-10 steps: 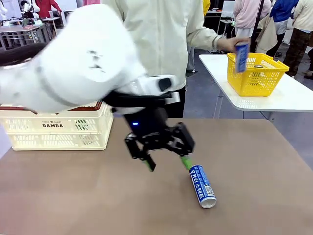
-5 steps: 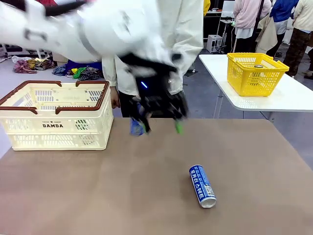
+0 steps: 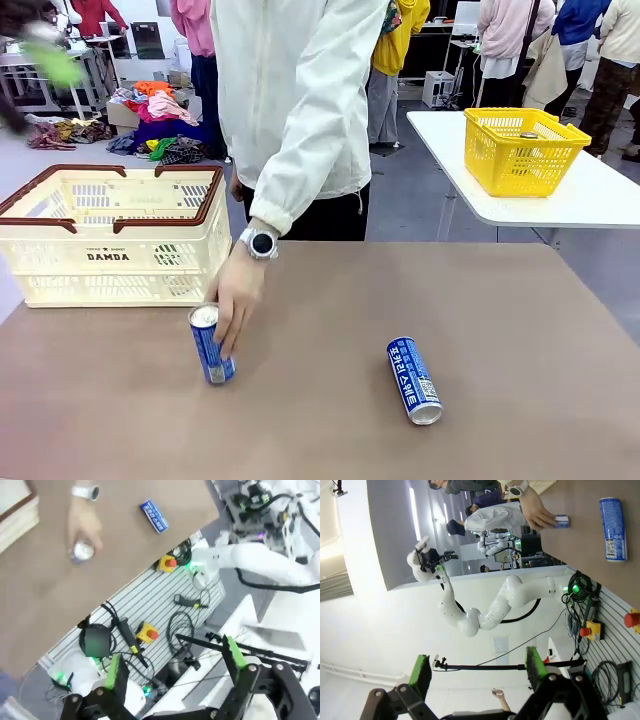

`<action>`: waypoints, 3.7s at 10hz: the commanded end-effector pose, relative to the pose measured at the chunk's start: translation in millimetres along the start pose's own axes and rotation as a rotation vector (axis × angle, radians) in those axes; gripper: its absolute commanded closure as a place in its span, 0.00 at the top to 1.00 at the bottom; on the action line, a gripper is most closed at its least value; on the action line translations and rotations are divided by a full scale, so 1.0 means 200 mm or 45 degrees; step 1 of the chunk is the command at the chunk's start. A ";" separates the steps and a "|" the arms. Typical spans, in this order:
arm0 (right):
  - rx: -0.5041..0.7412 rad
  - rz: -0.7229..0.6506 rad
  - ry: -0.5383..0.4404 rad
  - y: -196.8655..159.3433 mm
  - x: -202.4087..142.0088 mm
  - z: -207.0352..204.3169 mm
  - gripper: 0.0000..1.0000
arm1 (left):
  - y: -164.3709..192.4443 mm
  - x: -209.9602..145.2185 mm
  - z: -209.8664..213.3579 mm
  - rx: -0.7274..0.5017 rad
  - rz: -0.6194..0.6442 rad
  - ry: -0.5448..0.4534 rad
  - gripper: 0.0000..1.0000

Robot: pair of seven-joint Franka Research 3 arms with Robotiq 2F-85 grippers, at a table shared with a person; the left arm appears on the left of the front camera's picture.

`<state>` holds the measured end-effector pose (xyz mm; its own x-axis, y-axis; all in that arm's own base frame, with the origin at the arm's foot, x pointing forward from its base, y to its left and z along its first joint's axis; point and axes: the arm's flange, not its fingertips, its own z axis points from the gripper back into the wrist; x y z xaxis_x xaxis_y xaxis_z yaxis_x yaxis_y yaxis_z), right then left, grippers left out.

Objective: Place the drinks into the Shopping basket.
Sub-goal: Pick up one drink and place it into the Shopping basket.

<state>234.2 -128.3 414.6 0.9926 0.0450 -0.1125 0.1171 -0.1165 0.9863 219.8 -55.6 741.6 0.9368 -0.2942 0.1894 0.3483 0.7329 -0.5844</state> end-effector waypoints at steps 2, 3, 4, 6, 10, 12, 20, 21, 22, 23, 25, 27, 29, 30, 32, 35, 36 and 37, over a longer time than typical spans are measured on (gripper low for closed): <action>0.014 -0.023 -0.005 0.03 0.00 -0.01 1.00 | 0.44 -0.27 0.08 -0.319 0.505 -0.343 1.00; 0.014 -0.023 -0.005 0.03 0.00 -0.01 1.00 | 0.59 -0.36 0.06 -0.395 0.545 -0.387 1.00; 0.014 -0.023 -0.005 0.03 0.00 -0.01 1.00 | 0.74 -0.44 0.03 -0.460 0.537 -0.399 1.00; 0.014 -0.023 -0.005 0.03 0.00 -0.01 1.00 | 1.01 -0.54 -0.05 -0.531 0.593 -0.365 1.00; 0.014 -0.023 -0.005 0.03 0.00 -0.01 1.00 | 1.17 -0.54 -0.11 -0.539 0.578 -0.318 1.00; 0.014 -0.023 -0.005 0.03 0.00 -0.01 1.00 | 0.82 -0.33 -0.04 -0.330 0.494 -0.223 1.00; 0.014 -0.023 -0.005 0.03 0.00 -0.01 1.00 | -0.84 0.87 -1.66 0.741 0.323 -0.001 1.00; 0.014 -0.023 -0.005 0.03 0.00 -0.01 1.00 | -0.87 0.88 -1.89 0.771 0.297 -0.068 1.00; 0.014 -0.023 -0.005 0.03 0.00 -0.01 1.00 | -0.85 0.87 -2.11 0.757 0.253 -0.041 1.00; 0.014 -0.023 -0.005 0.03 0.00 -0.01 1.00 | -0.80 0.86 -2.31 0.711 0.247 -0.011 1.00; 0.014 -0.023 -0.005 0.03 0.00 -0.01 1.00 | -0.65 0.86 -2.65 0.640 0.227 0.016 1.00; 0.014 -0.023 -0.005 0.03 0.00 -0.01 1.00 | -0.59 0.87 -2.87 0.661 0.239 0.092 1.00; 0.014 -0.023 -0.005 0.03 0.00 -0.01 1.00 | -0.58 0.89 -3.02 0.641 0.255 0.114 1.00; 0.014 -0.023 -0.005 0.03 0.00 -0.01 1.00 | -0.58 0.89 -3.09 0.637 0.298 0.120 1.00; 0.014 -0.023 -0.005 0.03 0.00 -0.01 1.00 | -0.58 0.89 -3.20 0.675 0.313 0.101 1.00; 0.014 -0.023 -0.005 0.03 0.00 -0.01 1.00 | -0.55 0.92 -3.27 0.761 0.348 0.121 1.00; 0.014 -0.023 -0.005 0.03 0.00 -0.01 1.00 | -0.54 0.92 -3.27 0.775 0.352 0.121 1.00; 0.014 -0.023 -0.005 0.03 0.00 -0.01 1.00 | -0.53 0.93 -3.28 0.788 0.359 0.127 1.00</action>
<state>234.1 -128.1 414.8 0.9927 0.0455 -0.1121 0.1167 -0.1162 0.9863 336.9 -584.5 317.4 0.9940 -0.1097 -0.0008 0.1094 0.9916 -0.0691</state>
